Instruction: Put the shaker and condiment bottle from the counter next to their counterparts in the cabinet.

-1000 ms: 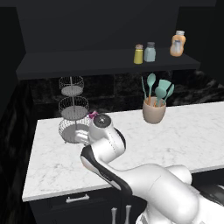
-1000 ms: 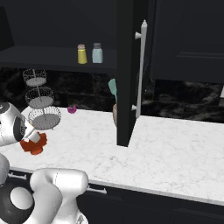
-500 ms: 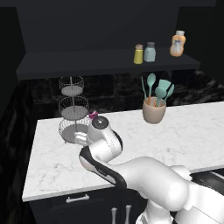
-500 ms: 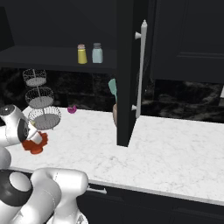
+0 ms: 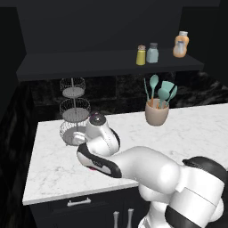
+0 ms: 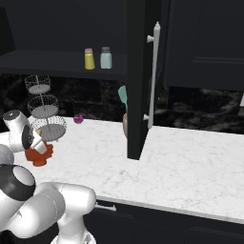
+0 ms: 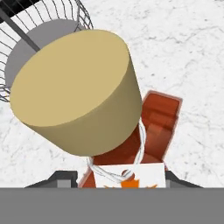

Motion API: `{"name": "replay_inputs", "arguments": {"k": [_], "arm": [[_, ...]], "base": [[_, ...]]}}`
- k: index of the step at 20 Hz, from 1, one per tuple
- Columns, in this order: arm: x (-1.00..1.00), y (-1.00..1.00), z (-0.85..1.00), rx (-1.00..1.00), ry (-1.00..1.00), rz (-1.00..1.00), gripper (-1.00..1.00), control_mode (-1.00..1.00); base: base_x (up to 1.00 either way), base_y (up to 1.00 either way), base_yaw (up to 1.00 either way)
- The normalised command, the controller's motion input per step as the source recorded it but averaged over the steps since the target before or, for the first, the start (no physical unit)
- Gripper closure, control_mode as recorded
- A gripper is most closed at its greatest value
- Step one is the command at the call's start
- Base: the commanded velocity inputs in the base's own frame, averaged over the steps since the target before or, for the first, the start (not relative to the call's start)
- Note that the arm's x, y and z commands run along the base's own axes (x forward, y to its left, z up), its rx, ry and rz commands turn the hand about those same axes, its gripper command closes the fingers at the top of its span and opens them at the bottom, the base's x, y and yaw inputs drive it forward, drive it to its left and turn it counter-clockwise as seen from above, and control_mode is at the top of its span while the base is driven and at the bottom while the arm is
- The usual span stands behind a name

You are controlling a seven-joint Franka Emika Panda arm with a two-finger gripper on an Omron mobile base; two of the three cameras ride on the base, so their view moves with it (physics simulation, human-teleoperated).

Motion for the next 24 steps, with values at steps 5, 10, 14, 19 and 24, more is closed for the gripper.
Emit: {"name": "replay_inputs", "arguments": {"k": [5,10,14,19,24], "arm": [[0.07,0.0,-0.08,0.0,0.01,0.0,1.0,-1.0],[-0.03,0.0,0.13,0.0,-0.05,0.0,1.0,-1.0],[-0.22,0.0,0.34,0.0,-0.15,0.0,1.0,-1.0],[-0.17,-0.02,0.48,0.03,-0.14,0.0,1.0,-1.0],[-0.03,-0.27,0.57,0.1,-0.05,0.0,1.0,-1.0]], "base": [[0.0,0.0,0.0],[0.0,0.0,0.0],[0.0,0.0,0.0],[0.0,0.0,0.0],[0.0,0.0,0.0]]}}
